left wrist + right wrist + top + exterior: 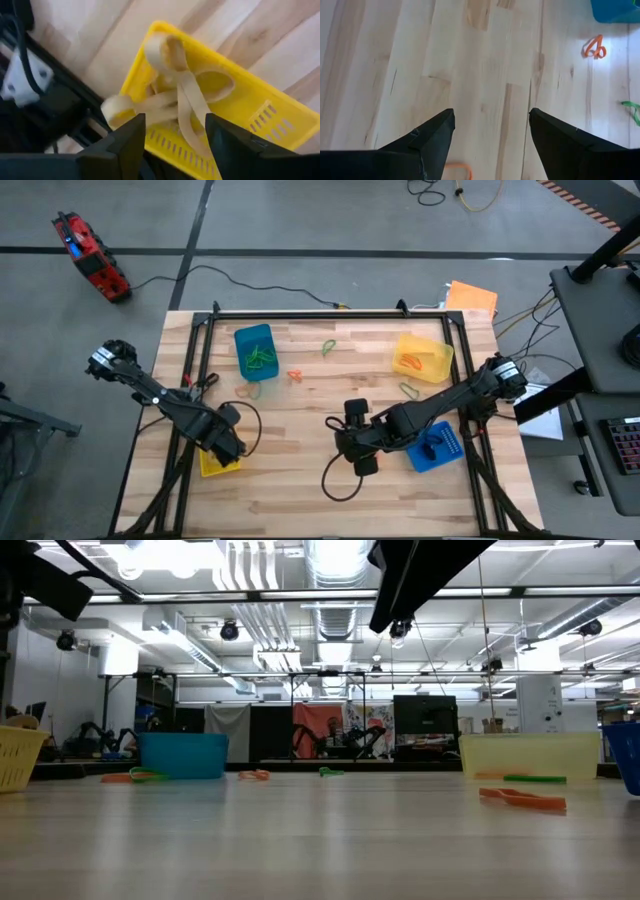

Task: Sort rubber bands into baskets
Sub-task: Put the green rubber band into the light blue bin

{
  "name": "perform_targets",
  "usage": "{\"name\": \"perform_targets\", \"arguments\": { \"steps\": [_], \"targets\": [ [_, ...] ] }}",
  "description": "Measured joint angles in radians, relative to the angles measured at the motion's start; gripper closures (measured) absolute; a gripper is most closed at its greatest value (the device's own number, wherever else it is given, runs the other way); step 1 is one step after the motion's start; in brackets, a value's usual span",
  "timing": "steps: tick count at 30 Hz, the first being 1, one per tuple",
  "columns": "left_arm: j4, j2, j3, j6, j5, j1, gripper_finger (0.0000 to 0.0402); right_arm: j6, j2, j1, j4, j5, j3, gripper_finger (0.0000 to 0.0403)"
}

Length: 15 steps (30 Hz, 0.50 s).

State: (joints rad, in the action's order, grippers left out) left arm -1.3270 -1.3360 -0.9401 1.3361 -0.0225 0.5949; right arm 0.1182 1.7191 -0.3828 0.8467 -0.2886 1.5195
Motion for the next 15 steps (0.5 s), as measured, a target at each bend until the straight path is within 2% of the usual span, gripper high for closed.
{"name": "perform_targets", "arguments": {
  "steps": [4,7,11,15],
  "targets": [
    [0.079,0.003,-0.005,-0.106,-0.165,0.013,0.0215,-0.003,0.0,0.0,-0.072,0.0,-0.029,0.0156],
    [0.227,0.004,-0.027,-0.26,-0.258,0.022,0.0222,0.001,-0.001,0.001,-0.131,-0.003,-0.07,0.0159],
    [0.367,0.002,-0.053,-0.454,-0.366,0.02,0.0232,0.081,-0.002,0.002,-0.2,-0.075,-0.129,0.0162],
    [0.358,0.001,-0.054,-0.556,-0.495,0.002,0.0241,0.099,-0.004,0.002,-0.236,-0.098,-0.186,0.0163]
  ]
}}
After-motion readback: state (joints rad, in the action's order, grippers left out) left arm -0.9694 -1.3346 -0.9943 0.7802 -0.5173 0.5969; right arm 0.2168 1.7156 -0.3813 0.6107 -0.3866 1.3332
